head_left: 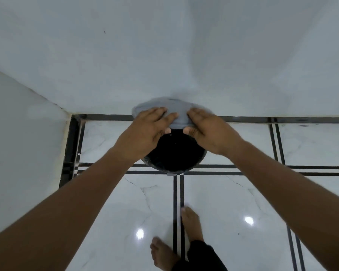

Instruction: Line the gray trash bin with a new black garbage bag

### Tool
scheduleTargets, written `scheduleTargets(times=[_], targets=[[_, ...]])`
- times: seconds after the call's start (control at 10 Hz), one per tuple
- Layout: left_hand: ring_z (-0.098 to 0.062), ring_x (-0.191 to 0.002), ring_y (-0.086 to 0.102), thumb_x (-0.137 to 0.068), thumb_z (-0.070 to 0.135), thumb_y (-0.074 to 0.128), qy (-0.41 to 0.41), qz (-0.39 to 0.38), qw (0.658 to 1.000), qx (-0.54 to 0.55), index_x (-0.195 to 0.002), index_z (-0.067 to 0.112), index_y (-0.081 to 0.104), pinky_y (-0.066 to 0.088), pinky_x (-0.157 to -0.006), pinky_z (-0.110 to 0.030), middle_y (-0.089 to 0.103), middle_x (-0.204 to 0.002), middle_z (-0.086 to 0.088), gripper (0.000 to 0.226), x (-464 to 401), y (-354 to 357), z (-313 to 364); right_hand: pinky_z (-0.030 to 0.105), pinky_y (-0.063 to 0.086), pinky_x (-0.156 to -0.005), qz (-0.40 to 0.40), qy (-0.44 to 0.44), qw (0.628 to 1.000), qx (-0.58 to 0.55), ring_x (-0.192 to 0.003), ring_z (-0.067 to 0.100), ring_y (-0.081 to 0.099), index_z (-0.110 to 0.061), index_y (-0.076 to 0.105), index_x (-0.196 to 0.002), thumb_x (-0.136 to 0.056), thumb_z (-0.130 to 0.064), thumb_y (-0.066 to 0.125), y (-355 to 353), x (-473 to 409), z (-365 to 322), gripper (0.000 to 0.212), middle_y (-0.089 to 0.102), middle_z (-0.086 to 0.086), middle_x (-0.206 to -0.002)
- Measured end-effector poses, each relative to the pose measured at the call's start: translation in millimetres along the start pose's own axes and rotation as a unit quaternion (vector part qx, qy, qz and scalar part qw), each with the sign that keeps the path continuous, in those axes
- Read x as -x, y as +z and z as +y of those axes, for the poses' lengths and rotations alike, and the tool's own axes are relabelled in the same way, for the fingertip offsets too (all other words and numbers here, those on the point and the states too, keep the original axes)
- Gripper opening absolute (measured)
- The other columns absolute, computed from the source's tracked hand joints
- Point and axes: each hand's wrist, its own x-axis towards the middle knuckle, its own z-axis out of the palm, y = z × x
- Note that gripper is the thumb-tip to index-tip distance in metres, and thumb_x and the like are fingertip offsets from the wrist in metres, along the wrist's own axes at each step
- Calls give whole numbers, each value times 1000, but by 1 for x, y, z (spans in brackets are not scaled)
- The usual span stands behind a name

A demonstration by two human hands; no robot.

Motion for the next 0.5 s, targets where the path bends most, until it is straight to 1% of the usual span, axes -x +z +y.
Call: scheduleTargets(times=[0.1, 0.2, 0.3, 0.4, 0.5], targets=[[-46, -142, 44, -104, 28, 54, -19, -20, 999, -28, -150, 4, 50, 34, -118, -55, 48, -154, -24, 52, 24, 29, 3, 46, 25, -122, 7, -16, 999, 33, -153, 32, 24, -2, 31, -157, -104, -43, 49, 38, 16, 3, 70, 28, 17, -166], [-44, -140, 47, -104, 34, 47, -28, -13, 999, -20, -146, -1, 52, 39, -116, -56, 52, -151, -24, 56, 49, 57, 5, 53, 26, -120, 18, -9, 999, 48, -153, 37, 25, -1, 34, -155, -103, -44, 50, 76, 32, 2, 70, 31, 18, -164], [-46, -135, 53, -100, 18, 64, -42, 17, 999, -15, -140, -7, 57, 44, -111, -58, 57, -145, -26, 47, 70, 94, 16, 55, 29, -120, 13, 4, 999, 36, -151, 40, 27, 0, 38, -153, -103, -41, 53, 111, 48, 3, 67, 35, 19, -162], [-44, -126, 62, -90, 1, 73, -91, 17, 996, -1, -132, -10, 62, 50, -108, -56, 65, -134, -28, 44, 82, 112, 35, 51, 41, -113, -6, 38, 999, -10, -142, 37, 42, -4, 45, -149, -103, -38, 54, 132, 53, 3, 58, 44, 16, -156], [-43, -127, 61, -89, -4, 67, -158, -8, 987, 26, -133, -11, 61, 43, -115, -48, 66, -132, -28, 44, 80, 114, 57, 41, 46, -104, -15, 142, 979, -144, -128, 34, 54, -7, 51, -142, -104, -42, 51, 130, 55, -8, 52, 52, 16, -145]])
